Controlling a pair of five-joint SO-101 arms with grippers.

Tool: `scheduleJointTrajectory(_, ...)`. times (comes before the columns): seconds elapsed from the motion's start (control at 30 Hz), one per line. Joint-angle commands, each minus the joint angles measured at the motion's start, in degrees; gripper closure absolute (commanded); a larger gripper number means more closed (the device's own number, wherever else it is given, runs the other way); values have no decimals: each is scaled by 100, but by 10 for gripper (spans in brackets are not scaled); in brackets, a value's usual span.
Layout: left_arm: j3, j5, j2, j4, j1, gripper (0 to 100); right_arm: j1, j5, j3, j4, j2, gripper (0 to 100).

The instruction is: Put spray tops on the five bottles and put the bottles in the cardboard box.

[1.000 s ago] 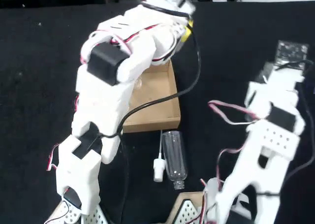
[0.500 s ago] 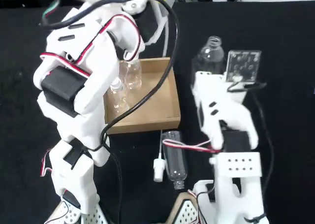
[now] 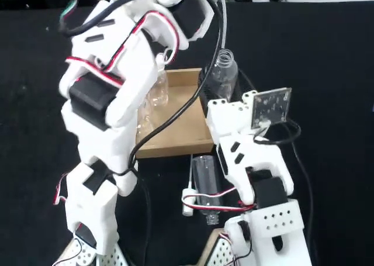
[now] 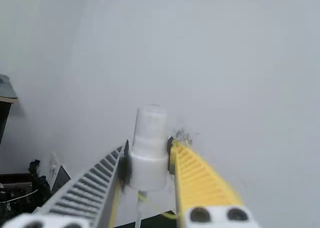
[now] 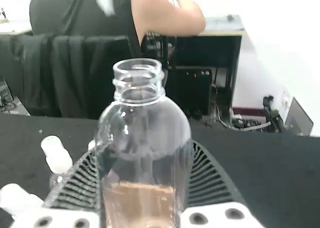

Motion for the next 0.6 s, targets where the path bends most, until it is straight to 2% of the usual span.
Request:
scheduleJointTrajectory(0.0, -136, 26, 26, 149, 48, 920, -114, 9, -40, -158, -312, 987)
scheduleJointTrajectory(0.4, -92, 26, 97, 325, 163, 920, -132, 9, -40, -158, -312, 987)
scheduleJointTrajectory(0.57, -84, 26, 105, 730, 207, 920, -132, 9, -40, -158, -312, 987)
